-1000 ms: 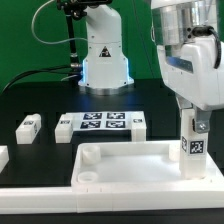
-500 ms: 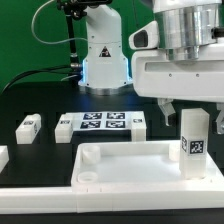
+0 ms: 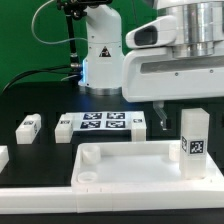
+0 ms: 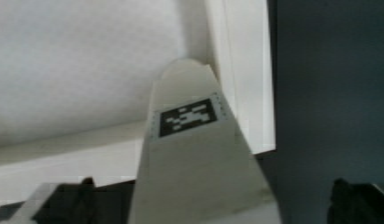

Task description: Assemble desk

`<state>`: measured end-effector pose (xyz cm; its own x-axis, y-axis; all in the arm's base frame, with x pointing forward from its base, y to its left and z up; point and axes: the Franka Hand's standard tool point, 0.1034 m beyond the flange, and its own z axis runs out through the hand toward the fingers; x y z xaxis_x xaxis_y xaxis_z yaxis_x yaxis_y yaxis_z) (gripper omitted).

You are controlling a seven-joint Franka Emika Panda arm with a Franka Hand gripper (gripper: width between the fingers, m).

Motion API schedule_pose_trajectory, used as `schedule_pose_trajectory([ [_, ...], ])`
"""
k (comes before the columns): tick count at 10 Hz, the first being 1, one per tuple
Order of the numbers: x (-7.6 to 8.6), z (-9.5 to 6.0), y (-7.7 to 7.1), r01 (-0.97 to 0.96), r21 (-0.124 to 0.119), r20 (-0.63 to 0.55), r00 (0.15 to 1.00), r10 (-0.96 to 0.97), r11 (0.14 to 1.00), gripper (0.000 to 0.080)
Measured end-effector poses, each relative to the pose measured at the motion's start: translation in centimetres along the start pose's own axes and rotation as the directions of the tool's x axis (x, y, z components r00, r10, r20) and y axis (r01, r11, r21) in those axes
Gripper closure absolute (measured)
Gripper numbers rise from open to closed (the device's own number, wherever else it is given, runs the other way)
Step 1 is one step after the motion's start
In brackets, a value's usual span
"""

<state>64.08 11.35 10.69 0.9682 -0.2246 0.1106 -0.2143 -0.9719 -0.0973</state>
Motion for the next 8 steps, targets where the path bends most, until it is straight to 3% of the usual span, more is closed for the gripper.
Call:
schedule_pose_trajectory([
  [1, 0.00, 0.00, 0.02, -0.007, -0.001, 0.000, 1.000, 0.007, 1.000, 0.0151],
  [3, 0.01, 0.01, 0.03, -0.017, 0.000, 0.000, 1.000, 0.017, 1.000, 0.0413],
  [4, 0.01, 0.03, 0.24, -0.126, -0.002, 0.001, 0.992, 0.126, 0.992, 0.0507],
  [7, 0.11, 0.00, 0.50, -0.325, -0.004, 0.000, 0.946, 0.325, 0.946, 0.0507],
  [8, -0.04, -0.01, 0.51, -0.450, -0.017, 0.012, 0.893, 0.451, 0.893, 0.0507],
])
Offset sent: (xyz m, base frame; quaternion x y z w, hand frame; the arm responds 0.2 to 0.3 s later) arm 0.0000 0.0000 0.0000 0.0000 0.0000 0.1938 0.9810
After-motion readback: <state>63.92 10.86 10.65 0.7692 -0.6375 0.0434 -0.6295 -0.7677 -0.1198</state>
